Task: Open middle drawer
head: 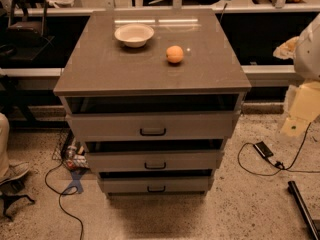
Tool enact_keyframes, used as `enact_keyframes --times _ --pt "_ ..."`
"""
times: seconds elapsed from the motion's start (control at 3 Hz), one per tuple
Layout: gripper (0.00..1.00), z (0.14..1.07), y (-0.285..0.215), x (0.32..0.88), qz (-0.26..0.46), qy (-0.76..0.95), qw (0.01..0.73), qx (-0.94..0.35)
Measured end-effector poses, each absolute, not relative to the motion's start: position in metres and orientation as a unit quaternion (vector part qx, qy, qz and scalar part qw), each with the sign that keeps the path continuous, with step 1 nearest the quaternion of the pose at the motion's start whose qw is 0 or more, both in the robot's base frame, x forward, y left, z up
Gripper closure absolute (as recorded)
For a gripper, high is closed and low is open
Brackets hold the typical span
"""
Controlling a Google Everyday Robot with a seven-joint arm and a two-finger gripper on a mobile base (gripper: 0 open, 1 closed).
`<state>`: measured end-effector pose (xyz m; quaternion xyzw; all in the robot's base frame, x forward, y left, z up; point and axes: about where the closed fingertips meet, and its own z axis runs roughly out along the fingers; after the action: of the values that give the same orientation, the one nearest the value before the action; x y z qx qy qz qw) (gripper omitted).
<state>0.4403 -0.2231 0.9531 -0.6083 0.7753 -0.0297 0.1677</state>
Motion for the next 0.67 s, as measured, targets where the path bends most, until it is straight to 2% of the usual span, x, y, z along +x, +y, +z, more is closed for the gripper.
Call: enact_keyframes --times 0.67 --pt "0.0 0.832 -0.226 0.454 0.018 0.724 0.208 -0.657"
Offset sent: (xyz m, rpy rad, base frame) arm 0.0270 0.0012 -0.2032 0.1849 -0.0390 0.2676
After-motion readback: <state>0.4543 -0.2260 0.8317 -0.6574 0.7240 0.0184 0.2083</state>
